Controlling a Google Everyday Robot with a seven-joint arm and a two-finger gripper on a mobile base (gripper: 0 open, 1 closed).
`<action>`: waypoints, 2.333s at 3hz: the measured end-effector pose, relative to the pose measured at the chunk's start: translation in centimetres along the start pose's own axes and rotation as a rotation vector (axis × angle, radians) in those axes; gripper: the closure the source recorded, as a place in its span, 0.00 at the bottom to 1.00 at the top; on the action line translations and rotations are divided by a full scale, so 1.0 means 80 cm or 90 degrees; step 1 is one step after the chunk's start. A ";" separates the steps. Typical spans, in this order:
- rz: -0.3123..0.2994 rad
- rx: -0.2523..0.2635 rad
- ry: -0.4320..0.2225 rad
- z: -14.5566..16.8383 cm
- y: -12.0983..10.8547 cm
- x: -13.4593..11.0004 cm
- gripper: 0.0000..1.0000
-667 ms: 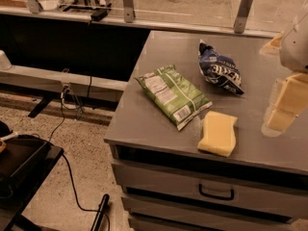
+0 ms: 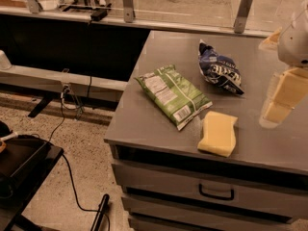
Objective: Pick blue chip bag
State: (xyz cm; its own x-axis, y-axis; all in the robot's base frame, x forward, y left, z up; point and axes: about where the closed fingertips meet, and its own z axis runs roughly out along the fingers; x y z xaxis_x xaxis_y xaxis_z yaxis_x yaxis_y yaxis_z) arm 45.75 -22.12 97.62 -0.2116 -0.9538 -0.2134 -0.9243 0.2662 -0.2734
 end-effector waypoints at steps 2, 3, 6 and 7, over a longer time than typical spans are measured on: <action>0.014 0.049 -0.016 0.059 -0.123 0.008 0.00; 0.026 0.048 -0.029 0.097 -0.161 0.003 0.00; 0.040 0.004 -0.107 0.189 -0.177 -0.039 0.20; 0.037 -0.008 -0.123 0.204 -0.172 -0.049 0.42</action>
Offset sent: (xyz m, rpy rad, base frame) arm 0.1775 -0.0437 -0.0362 0.0264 -0.1048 -0.0618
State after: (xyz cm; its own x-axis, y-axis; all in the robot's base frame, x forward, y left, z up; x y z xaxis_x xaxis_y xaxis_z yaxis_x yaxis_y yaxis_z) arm 64.48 -19.76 86.91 -0.2007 -0.8924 -0.4041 -0.9168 0.3165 -0.2436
